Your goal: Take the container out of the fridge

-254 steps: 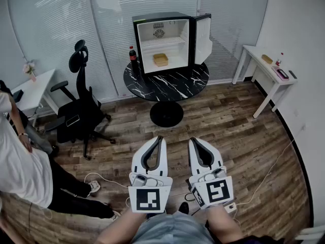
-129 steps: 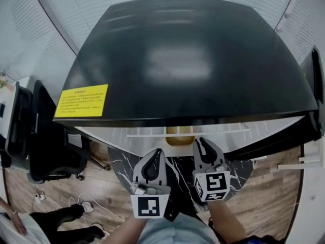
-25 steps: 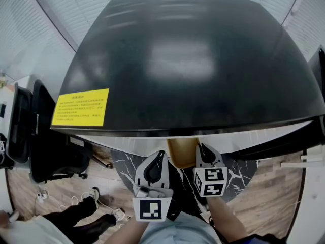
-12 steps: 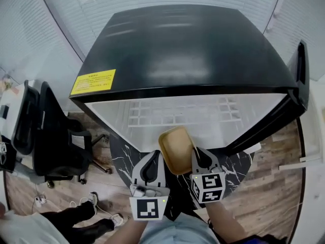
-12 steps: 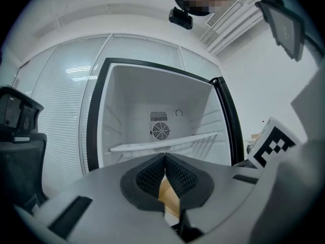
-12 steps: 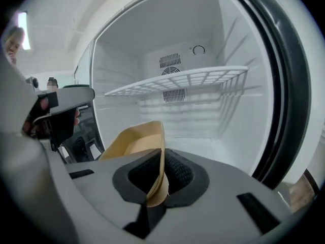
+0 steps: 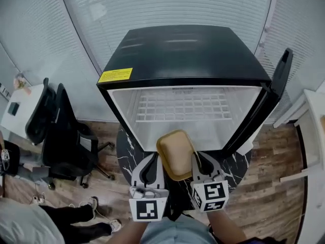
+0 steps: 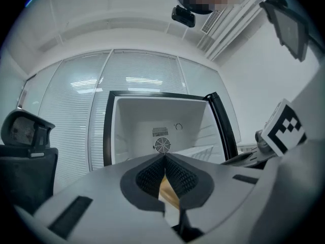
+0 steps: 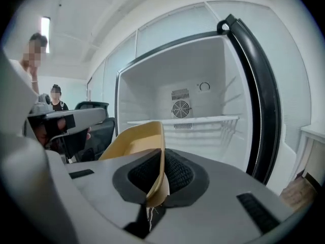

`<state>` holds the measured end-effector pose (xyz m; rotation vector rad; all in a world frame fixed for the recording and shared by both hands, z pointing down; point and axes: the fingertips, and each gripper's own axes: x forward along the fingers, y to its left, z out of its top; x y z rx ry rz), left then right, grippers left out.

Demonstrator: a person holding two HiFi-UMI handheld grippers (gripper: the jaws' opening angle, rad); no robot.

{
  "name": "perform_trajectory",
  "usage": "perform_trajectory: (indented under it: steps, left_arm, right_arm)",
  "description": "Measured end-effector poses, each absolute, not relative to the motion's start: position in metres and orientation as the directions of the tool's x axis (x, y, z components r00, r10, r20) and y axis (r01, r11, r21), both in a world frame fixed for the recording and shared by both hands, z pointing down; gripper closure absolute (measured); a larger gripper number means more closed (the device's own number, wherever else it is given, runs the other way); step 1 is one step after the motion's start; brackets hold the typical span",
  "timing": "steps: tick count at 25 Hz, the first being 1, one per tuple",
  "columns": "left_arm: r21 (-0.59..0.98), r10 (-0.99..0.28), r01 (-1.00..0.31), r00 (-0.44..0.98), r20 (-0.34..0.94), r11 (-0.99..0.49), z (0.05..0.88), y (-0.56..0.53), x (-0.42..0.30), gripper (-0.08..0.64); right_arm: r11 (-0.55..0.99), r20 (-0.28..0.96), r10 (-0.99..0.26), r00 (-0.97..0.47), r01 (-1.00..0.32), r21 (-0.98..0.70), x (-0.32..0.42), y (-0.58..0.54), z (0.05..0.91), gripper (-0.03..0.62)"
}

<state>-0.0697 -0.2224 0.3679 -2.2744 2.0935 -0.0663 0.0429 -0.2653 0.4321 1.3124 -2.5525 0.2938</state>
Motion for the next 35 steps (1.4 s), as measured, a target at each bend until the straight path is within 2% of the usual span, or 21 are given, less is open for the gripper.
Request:
perform_trajectory:
  steps: [12, 35]
  left_arm:
    - [-0.084, -0.993, -0.996, 0.039, -0.110, -0.030, 0.318, -0.202, -0.071, 0.546]
    - [-0.079, -0.992, -0.997, 0.012, -0.128, -0.001, 0.309, -0.209, -0.084, 0.546]
  right_arm:
    - [0.611, 0.153, -0.782, -0.604, -0.792, -0.004, 0.048, -0.243, 0.371, 0.563]
    - [0.639, 0.080, -0.767, -0.636, -0.769, 0.015, 0.037, -0.236, 0.346, 0.565]
